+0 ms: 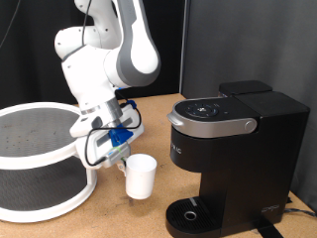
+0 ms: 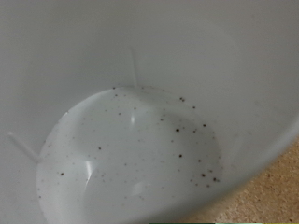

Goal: Make a cup of coffee with the keurig machine

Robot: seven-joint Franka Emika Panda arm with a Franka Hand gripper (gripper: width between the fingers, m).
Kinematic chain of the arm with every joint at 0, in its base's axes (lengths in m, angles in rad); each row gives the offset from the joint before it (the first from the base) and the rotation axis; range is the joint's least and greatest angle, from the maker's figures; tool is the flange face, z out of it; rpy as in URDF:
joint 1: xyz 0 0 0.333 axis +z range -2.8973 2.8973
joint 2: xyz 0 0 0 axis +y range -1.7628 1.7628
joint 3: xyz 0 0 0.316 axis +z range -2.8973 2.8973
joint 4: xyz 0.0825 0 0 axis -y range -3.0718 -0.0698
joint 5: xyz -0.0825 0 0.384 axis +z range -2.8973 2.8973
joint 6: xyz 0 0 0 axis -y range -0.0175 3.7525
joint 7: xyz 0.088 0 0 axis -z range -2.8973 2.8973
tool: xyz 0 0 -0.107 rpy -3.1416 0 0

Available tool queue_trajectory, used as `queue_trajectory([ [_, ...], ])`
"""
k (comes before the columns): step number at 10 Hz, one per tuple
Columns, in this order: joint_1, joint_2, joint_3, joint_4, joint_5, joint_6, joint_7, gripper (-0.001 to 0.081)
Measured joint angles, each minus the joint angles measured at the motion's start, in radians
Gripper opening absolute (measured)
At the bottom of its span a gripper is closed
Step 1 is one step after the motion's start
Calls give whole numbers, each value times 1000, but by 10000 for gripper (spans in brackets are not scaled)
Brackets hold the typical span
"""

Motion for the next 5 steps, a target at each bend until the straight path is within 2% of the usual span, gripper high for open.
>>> queue_trajectory([
  [3,22,42,46,39,179,9,-136,67],
  [5,35,53,75,52,261,14,-201,67],
])
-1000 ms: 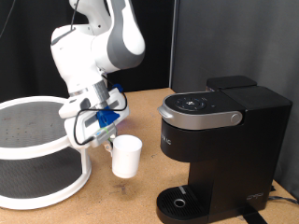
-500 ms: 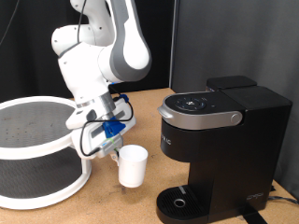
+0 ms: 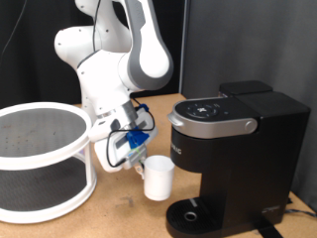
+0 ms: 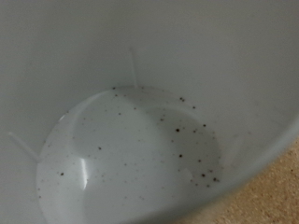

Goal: Make a cup of coffee with the keurig machine

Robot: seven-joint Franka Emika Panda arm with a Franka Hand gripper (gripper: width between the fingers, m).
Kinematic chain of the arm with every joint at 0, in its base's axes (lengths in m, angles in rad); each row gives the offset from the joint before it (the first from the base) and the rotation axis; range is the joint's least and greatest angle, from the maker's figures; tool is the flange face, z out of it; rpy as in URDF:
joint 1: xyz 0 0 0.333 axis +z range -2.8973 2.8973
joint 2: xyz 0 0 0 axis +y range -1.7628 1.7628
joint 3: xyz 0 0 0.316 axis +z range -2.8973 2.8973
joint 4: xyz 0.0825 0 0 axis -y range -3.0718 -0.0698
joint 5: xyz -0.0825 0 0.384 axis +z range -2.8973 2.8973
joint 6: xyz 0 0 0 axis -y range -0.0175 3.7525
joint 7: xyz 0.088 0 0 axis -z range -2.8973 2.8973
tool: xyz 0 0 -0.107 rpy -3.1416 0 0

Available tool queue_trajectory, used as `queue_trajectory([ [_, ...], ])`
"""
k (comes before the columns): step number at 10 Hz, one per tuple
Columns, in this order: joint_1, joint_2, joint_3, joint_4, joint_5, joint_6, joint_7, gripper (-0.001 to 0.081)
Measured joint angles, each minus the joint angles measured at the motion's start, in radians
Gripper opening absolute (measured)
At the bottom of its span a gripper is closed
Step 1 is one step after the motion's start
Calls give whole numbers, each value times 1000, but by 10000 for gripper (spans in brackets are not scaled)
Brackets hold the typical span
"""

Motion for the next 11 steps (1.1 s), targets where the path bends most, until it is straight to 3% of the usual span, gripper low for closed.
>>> queue_trajectory([
  [5,13,2,61,13,149,33,-97,67],
  [11,14,63,82,81,168,66,-91,67],
])
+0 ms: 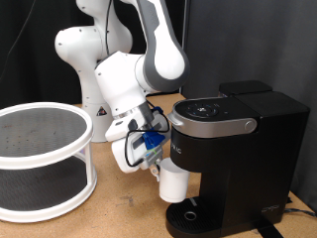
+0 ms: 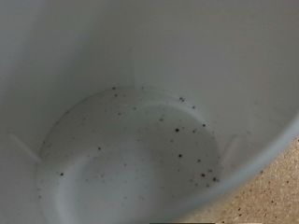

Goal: Make a cup of coffee with the keurig machine

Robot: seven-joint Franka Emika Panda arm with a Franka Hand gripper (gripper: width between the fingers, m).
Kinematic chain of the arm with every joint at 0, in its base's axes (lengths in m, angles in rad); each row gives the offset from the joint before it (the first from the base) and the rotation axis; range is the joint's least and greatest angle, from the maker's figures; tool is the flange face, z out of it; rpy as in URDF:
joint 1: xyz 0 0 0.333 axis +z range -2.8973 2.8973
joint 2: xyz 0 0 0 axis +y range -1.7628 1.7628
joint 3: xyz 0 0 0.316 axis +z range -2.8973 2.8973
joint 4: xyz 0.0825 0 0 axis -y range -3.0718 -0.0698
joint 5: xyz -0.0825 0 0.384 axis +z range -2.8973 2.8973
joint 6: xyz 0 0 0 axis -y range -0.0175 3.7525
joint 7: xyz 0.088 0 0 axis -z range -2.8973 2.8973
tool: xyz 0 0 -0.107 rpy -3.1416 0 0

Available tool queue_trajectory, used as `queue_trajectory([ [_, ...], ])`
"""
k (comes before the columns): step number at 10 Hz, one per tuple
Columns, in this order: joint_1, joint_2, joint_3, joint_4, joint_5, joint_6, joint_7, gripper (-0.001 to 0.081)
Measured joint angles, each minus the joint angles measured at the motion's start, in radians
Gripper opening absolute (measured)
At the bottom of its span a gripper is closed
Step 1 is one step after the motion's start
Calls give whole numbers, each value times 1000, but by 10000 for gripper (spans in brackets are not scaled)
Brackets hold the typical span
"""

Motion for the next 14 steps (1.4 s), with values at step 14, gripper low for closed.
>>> queue_trajectory([
  [14,0,86,0,91,3,2,3,67],
])
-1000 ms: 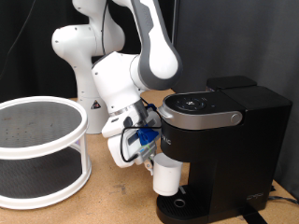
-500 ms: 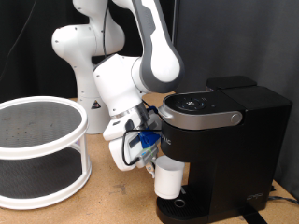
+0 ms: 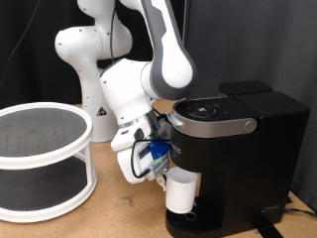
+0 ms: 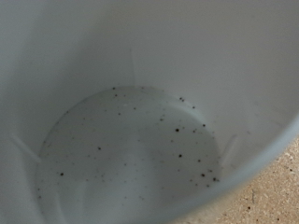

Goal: Make a cup of coffee with the keurig machine

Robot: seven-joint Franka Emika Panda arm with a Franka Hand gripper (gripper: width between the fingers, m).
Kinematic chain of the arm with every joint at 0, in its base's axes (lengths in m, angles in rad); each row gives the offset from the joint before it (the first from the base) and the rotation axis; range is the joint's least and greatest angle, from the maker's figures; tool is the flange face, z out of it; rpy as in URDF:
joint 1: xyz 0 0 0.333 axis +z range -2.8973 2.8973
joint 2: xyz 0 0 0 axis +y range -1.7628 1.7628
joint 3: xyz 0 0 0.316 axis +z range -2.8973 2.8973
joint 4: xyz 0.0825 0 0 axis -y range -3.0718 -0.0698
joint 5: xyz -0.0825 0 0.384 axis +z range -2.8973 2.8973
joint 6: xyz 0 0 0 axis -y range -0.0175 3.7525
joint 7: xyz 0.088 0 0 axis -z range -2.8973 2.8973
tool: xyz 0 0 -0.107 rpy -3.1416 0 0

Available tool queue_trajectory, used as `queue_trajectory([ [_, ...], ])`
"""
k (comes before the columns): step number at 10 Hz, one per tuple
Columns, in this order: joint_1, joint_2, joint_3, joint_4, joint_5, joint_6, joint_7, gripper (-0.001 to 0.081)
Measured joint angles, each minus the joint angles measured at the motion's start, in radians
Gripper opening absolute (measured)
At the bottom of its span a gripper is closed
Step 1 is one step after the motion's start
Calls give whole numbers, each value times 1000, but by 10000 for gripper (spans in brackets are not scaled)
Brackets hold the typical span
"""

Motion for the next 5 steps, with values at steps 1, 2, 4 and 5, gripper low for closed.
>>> queue_trajectory([
  [1,0,5,0,3,0,0,0,67],
  [2,0,10,0,5,0,0,0,67],
  [4,0,17,0,6,0,0,-1,67],
  [5,0,21,0,8,8,0,-7,67],
])
